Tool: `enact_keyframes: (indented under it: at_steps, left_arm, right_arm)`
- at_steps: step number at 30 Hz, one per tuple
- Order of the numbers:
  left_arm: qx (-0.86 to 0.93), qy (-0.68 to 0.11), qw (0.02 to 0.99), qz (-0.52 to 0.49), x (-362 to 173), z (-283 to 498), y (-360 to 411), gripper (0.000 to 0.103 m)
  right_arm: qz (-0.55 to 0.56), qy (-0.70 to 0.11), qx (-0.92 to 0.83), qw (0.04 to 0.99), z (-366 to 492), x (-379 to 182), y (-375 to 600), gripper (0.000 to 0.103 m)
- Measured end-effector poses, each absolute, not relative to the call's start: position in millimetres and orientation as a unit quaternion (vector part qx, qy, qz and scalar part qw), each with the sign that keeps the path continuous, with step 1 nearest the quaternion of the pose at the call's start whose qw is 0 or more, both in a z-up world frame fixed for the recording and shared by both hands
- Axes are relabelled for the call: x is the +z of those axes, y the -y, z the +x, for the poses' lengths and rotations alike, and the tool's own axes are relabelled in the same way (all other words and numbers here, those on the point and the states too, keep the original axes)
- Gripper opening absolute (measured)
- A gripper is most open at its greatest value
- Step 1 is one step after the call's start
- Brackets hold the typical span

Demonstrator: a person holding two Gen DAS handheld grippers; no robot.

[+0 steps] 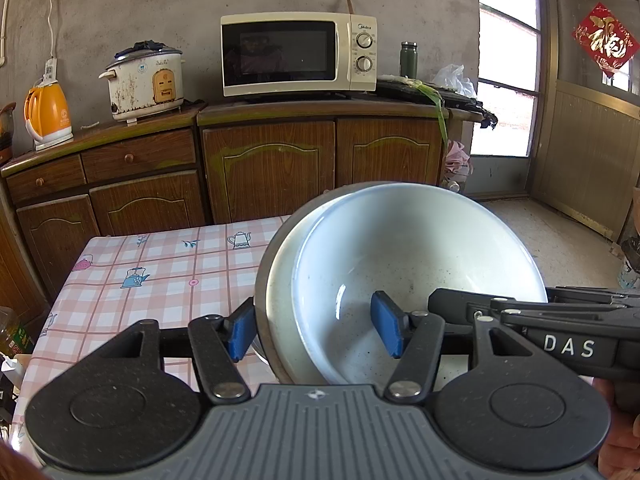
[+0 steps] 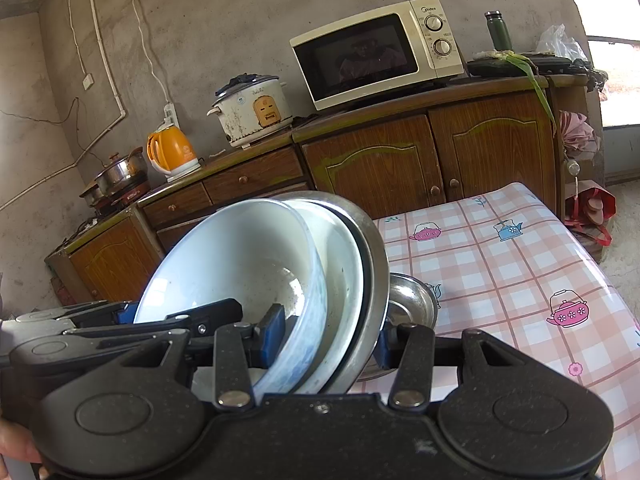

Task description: Organize plates and bowls

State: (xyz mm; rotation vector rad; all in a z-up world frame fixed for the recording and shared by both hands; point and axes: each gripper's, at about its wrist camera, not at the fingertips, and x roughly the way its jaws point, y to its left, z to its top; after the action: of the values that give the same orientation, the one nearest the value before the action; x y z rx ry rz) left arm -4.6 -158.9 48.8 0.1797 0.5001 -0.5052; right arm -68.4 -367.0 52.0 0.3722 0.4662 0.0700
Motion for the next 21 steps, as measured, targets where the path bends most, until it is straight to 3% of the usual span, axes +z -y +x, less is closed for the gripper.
enact_keyframes:
  at_steps: [21]
  left_arm:
    - [-0.246, -0.248, 0.933, 0.087, 47.0, 5.7, 164.3, 0.061]
  right_arm:
    - [0.184, -0.23, 0.034, 0.955, -67.0, 52.2, 368.1, 0.054]
